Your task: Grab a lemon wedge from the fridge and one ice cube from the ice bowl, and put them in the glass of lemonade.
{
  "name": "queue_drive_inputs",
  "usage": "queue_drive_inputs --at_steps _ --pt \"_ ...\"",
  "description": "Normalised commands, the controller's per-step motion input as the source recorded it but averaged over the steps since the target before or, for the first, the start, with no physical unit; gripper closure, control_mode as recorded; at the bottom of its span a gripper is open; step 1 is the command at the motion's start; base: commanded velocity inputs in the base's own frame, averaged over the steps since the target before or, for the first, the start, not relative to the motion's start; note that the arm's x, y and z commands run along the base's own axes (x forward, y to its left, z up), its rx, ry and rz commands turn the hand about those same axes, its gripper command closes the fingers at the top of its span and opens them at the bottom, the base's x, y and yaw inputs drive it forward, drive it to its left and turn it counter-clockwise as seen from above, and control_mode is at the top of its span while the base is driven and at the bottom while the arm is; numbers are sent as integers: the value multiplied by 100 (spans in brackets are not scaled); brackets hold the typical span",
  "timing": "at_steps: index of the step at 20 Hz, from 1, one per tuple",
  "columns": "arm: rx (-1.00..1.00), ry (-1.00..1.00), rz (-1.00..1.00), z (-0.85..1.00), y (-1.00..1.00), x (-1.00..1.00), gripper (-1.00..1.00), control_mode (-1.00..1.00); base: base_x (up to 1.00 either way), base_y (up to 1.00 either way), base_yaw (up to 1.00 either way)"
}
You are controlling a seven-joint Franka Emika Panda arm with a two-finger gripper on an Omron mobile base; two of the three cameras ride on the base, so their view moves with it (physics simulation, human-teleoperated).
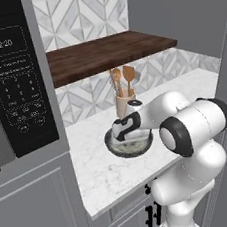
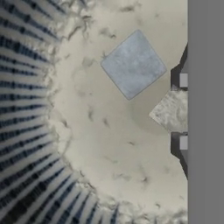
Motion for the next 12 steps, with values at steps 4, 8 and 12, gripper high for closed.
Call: queue_drive_inputs --at_steps 4,8,12 --pt "0 0 0 0 0 0 100 -100 0 0 0" --pt "-1 0 0 6 0 0 100 -100 0 0 0" --pt "0 -2 0 48 0 -8 100 -100 0 0 0"
